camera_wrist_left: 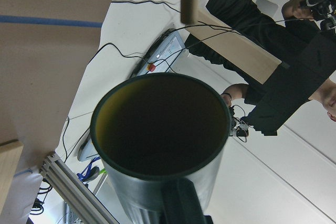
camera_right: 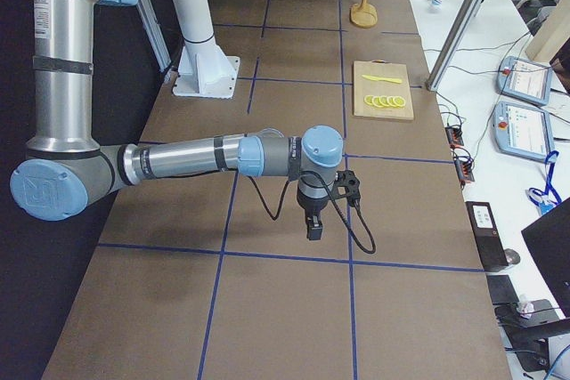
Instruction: Hang cup on storage rack
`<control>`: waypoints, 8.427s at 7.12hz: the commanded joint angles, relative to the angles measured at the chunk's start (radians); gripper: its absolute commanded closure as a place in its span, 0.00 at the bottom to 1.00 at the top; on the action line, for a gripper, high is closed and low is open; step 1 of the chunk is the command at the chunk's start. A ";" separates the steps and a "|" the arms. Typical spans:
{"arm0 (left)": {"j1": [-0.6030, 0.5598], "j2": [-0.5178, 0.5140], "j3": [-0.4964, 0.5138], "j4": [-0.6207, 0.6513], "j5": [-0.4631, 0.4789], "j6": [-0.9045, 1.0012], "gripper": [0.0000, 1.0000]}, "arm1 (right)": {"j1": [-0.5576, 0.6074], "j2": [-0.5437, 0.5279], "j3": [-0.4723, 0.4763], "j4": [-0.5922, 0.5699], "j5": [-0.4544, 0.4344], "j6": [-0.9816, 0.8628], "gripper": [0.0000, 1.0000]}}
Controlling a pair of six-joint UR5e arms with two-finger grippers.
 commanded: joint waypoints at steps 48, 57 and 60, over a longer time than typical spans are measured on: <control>-0.459 0.360 -0.439 1.734 -0.692 3.073 0.00 | 0.002 -0.017 -0.027 -0.002 0.002 0.010 0.01; -0.456 0.424 -0.473 1.728 -0.689 3.069 0.00 | 0.002 -0.014 -0.027 -0.002 0.002 0.007 0.00; -0.454 0.424 -0.471 1.731 -0.686 3.069 0.00 | 0.000 -0.011 -0.027 -0.002 0.002 0.007 0.00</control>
